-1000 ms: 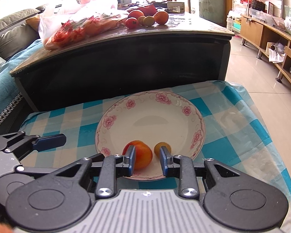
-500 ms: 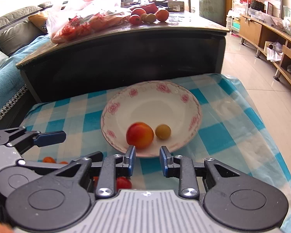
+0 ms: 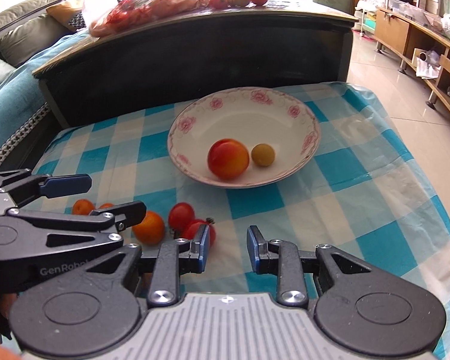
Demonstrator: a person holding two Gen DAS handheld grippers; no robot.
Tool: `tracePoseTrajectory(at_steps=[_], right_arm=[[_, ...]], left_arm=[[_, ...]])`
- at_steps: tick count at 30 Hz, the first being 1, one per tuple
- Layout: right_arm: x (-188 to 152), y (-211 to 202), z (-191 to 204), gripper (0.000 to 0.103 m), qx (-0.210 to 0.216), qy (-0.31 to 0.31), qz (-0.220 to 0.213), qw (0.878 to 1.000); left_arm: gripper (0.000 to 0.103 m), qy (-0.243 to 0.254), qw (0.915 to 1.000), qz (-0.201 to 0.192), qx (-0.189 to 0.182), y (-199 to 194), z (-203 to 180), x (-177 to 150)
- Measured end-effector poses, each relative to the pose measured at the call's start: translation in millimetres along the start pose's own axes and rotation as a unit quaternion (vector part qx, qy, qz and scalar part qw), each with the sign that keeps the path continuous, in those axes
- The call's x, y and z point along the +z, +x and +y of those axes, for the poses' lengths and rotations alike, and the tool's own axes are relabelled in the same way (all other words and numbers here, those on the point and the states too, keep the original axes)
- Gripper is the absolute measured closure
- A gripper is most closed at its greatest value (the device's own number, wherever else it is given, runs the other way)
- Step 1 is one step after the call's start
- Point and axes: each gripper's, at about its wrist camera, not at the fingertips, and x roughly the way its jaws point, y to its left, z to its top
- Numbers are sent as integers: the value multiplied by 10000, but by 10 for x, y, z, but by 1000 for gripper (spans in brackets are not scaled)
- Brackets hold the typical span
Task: Organize fruits
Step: 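Withdraw both open tools from the bowl toward the remaining fruits, then close the right tool on another small tan fruit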
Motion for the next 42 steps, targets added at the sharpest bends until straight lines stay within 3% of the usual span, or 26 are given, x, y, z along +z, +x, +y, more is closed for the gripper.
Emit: tracePoseTrajectory(at_steps=[16,26,42], right_arm=[[-159,77,250,72,237,-328,328,9986],[-149,70,227,72,229,-277,358,9987],[-99,121,204,71,426,-60,473,9980]], left_arm=[[26,-173,9996,240,7,-250,193,-333],[28,338,9980,482,-224,-239,-44,-587],[66,309,9955,644,-616,-104,-107,-661]])
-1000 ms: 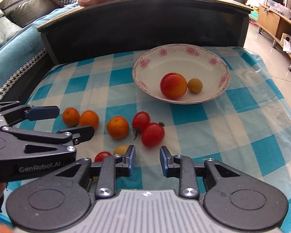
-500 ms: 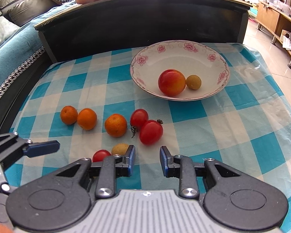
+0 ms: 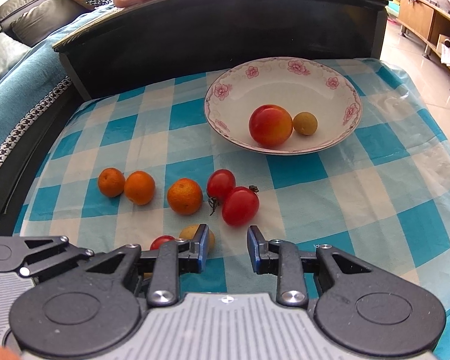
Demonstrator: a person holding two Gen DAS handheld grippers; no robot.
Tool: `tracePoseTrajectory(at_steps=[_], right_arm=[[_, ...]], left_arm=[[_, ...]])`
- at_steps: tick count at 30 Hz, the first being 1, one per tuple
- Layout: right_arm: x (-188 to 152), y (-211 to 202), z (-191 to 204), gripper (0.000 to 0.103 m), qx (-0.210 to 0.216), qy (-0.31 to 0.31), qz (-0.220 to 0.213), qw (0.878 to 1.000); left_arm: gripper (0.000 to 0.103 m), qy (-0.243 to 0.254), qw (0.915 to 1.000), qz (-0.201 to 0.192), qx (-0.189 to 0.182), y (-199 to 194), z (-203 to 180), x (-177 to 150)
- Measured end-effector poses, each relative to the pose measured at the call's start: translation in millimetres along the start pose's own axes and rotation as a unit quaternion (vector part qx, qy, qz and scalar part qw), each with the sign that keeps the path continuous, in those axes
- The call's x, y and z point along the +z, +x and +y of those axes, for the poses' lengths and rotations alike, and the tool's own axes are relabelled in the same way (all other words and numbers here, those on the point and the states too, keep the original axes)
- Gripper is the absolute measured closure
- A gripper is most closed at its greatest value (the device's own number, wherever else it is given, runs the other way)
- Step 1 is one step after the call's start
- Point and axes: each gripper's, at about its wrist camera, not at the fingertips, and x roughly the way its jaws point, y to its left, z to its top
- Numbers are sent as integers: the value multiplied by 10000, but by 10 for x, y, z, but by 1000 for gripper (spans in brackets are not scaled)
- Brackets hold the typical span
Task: Organize fruits
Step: 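Close the right tool on another small tan fruit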
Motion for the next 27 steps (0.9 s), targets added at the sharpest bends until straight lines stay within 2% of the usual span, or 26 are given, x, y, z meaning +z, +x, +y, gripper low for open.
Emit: tracePoseTrajectory(at_steps=[14,20,27], right_arm=[[88,196,15,71,553,699,292,9956],[89,301,129,71,531,510,389,9965],[104,314,86,72,487,467,335,9972]], left_arm=[[68,-71,10000,9,-36,-30,34,-2],[65,-56,10000,19,-33,-7,41,-3],[64,-70,10000,11,-17,-1,30,-11]])
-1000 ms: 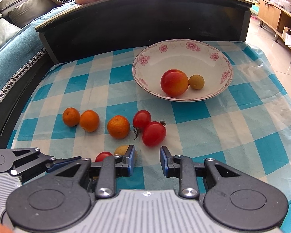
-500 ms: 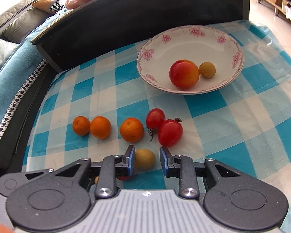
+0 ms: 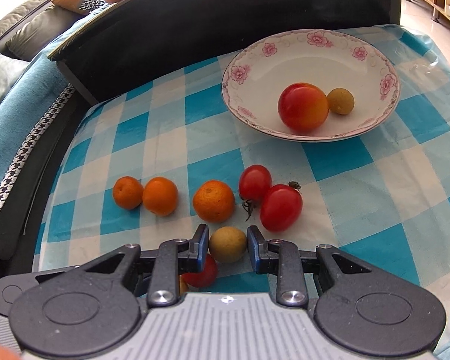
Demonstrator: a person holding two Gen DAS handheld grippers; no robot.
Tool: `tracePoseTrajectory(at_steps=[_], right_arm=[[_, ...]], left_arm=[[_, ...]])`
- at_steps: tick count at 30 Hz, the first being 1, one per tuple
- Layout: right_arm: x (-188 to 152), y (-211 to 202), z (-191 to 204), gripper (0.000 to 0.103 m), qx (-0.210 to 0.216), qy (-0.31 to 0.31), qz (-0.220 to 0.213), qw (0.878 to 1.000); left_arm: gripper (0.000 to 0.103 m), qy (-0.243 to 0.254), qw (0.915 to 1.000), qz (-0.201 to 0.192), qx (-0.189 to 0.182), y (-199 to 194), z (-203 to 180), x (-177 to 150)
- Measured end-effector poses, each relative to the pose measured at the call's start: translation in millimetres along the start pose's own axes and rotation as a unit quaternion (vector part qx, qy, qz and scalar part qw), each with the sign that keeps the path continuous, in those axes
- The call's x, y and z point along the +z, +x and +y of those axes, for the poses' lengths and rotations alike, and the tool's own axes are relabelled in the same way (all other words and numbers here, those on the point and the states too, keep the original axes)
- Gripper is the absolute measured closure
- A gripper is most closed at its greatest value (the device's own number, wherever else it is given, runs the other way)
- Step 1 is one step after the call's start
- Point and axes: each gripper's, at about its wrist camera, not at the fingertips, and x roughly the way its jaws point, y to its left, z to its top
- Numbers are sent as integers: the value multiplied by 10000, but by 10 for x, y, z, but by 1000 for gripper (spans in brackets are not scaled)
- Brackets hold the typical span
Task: Organize fruits
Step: 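Close the right tool on another small tan fruit, then close the left tool on a third tan fruit while the right tool holds its fruit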
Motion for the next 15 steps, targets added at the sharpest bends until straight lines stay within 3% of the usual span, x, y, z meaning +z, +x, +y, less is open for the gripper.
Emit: tracePoseTrajectory(at_steps=[7,15], right_arm=[[-85,-123,-18,72,-237,-294,-18,9993],[-229,-359,-190,72,-461,-68,-103,9989]], left_arm=[[68,67,10000,5,-33,-3,-32,-2],[64,211,9997,-13,80,17,-101,-8]])
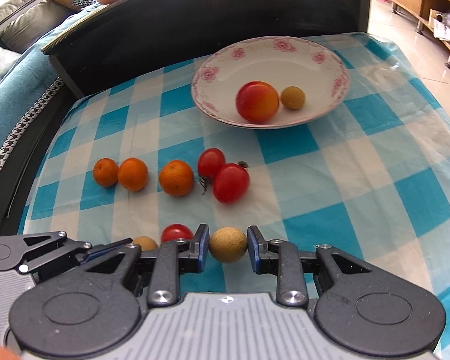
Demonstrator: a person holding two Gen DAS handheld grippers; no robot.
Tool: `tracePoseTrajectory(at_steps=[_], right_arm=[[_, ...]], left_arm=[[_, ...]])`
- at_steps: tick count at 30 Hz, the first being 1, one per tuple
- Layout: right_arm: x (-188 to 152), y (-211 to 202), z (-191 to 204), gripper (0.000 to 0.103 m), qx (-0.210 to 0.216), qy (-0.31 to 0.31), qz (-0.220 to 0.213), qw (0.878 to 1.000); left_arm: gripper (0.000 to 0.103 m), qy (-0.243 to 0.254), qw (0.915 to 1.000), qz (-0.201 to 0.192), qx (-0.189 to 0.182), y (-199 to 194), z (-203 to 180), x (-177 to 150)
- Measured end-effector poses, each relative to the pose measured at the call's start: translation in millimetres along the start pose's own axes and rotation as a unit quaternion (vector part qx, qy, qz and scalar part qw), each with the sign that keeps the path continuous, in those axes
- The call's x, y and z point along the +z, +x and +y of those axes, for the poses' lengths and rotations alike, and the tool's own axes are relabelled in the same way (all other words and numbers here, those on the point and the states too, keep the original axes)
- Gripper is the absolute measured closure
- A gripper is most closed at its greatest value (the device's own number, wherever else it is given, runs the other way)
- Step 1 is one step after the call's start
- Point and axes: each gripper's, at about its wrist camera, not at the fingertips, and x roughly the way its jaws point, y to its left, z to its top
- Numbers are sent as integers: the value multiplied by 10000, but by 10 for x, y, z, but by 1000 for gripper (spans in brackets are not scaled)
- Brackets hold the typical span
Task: Organize fruits
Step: 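Close the left tool on a third tan fruit while the right tool holds its fruit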
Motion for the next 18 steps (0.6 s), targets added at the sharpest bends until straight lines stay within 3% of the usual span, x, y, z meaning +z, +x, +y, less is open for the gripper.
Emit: tracePoseTrajectory(at_steps=[9,13,18], right_arm=[[-171,-213,-30,72,-141,189,-61,9997],[-269,-334,-49,72,-273,264,-63,9993],[-295,-458,-28,72,-578,198,23,9981]], left_arm=[[60,58,10000,-10,51,28,-19,27],[67,136,9999,18,36,25,-46,43],[69,194,9998,65,4,-1,-75,40]])
